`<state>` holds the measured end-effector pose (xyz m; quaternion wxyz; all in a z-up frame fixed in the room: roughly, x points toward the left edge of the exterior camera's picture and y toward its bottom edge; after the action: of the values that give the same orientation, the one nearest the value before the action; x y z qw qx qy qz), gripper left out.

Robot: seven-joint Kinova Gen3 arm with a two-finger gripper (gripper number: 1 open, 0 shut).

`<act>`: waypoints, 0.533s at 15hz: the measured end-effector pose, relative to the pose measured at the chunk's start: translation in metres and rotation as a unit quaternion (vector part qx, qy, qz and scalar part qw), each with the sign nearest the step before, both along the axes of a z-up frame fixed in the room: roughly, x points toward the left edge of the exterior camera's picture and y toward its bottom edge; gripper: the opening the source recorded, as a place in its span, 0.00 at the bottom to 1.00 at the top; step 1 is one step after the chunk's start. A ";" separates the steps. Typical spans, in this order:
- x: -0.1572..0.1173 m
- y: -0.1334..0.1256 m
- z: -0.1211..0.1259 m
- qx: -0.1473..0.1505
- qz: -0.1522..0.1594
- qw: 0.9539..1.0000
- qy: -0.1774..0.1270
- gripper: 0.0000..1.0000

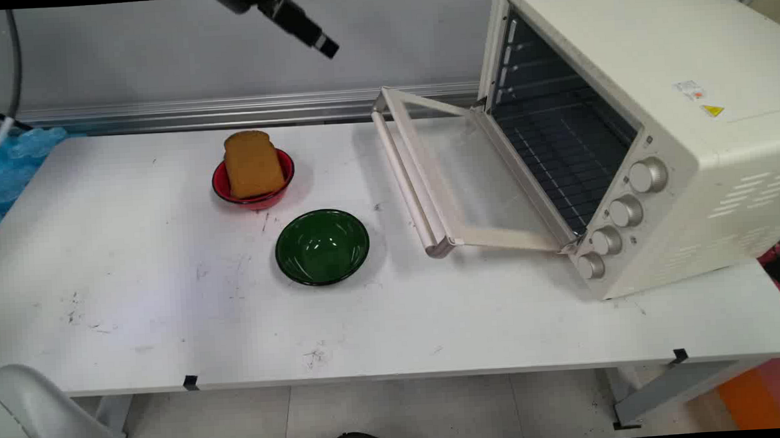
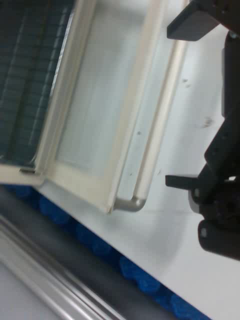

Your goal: Close the oven

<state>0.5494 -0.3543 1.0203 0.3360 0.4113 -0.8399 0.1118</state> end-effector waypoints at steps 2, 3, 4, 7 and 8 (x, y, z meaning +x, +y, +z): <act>-0.001 0.005 -0.011 0.001 -0.023 1.000 -0.013 1.00; -0.002 0.007 -0.018 0.002 -0.034 0.999 -0.019 1.00; -0.003 0.009 -0.025 0.003 -0.045 0.999 -0.025 1.00; -0.007 0.014 -0.048 0.004 -0.070 0.997 -0.037 1.00; -0.009 0.015 -0.054 0.004 -0.077 0.996 -0.040 1.00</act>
<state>0.5408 -0.3398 0.9658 0.3081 0.3422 -0.8821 0.0990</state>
